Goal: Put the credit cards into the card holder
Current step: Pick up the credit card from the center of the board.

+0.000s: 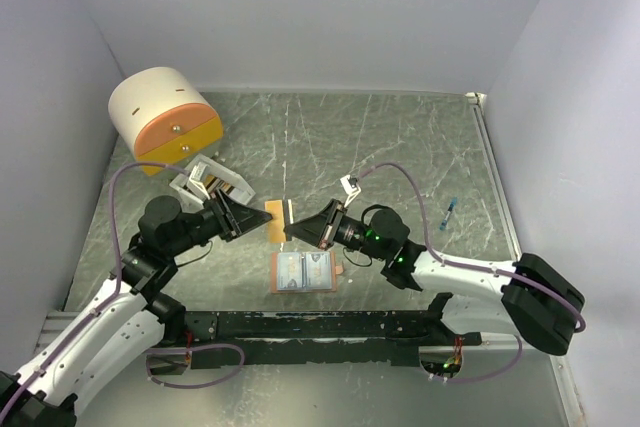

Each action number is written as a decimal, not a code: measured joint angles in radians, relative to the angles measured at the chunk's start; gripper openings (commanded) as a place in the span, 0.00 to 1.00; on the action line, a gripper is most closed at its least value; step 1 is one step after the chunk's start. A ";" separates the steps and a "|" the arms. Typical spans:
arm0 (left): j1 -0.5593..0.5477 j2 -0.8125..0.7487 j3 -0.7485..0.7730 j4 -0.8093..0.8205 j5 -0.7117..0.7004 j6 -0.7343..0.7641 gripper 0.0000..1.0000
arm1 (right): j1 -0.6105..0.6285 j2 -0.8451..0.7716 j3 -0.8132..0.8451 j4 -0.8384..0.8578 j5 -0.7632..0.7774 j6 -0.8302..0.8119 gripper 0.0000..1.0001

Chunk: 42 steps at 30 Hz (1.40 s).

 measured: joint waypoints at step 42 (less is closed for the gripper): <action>0.019 -0.023 -0.114 0.210 0.056 -0.017 0.27 | 0.027 0.051 0.006 0.034 -0.053 0.015 0.00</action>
